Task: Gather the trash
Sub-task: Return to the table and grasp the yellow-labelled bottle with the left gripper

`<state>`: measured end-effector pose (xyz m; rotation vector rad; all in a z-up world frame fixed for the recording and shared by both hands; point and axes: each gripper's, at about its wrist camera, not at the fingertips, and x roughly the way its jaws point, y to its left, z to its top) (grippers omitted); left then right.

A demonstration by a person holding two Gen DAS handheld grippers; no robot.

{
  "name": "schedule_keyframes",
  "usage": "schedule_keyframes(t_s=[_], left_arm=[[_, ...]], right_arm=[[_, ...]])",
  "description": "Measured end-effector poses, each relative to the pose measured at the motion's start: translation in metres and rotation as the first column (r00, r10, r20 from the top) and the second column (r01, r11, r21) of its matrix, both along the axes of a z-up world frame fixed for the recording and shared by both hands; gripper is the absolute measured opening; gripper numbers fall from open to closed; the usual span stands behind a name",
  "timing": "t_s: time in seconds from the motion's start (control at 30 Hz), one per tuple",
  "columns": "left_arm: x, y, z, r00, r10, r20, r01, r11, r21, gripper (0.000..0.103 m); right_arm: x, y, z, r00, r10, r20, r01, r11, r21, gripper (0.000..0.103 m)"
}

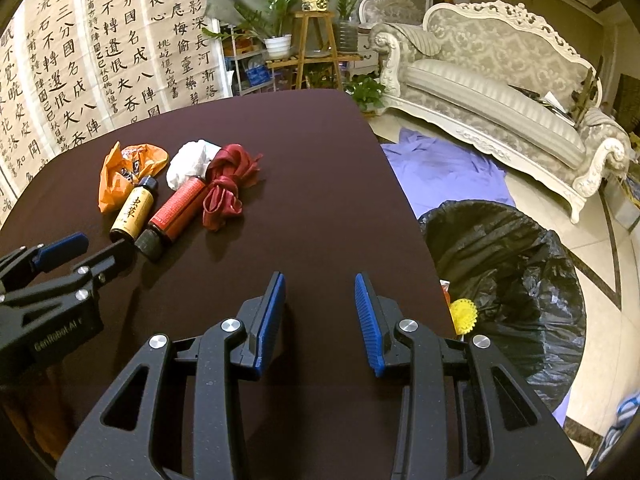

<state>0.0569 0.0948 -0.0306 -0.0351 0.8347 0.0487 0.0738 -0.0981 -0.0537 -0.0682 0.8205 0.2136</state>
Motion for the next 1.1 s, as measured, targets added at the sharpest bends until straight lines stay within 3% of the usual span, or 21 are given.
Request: schedule_keyframes(t_s=[0.3, 0.33, 0.4, 0.57, 0.83, 1.1], left_arm=[[0.022, 0.0, 0.003, 1.0, 0.009, 0.012, -0.009, 1.0, -0.023, 0.062], [0.025, -0.001, 0.002, 1.0, 0.007, 0.008, -0.006, 1.0, -0.02, 0.059], [0.03, -0.001, -0.002, 1.0, 0.002, -0.011, -0.002, 1.0, -0.023, 0.045], [0.029, 0.001, -0.006, 0.999, -0.012, -0.03, 0.011, 0.999, -0.039, 0.025], [0.01, 0.002, -0.004, 0.999, -0.042, -0.025, 0.041, 0.998, -0.041, 0.025], [-0.008, 0.024, -0.004, 1.0, -0.014, -0.026, 0.013, 0.999, -0.03, 0.025]], right_arm=[[0.0, -0.001, -0.002, 1.0, 0.0, -0.004, 0.0, 1.0, -0.004, 0.036], [0.0, -0.001, -0.002, 1.0, 0.0, -0.005, 0.0, 1.0, -0.004, 0.036], [0.001, -0.002, -0.003, 1.0, 0.0, -0.008, 0.0, 1.0, -0.005, 0.036], [0.001, -0.001, -0.003, 1.0, 0.0, -0.008, 0.0, 1.0, -0.007, 0.036], [0.001, 0.004, -0.004, 1.0, 0.014, -0.009, -0.014, 1.0, -0.017, 0.036], [-0.004, 0.035, -0.003, 0.997, 0.072, -0.015, -0.072, 0.997, -0.017, 0.036]])
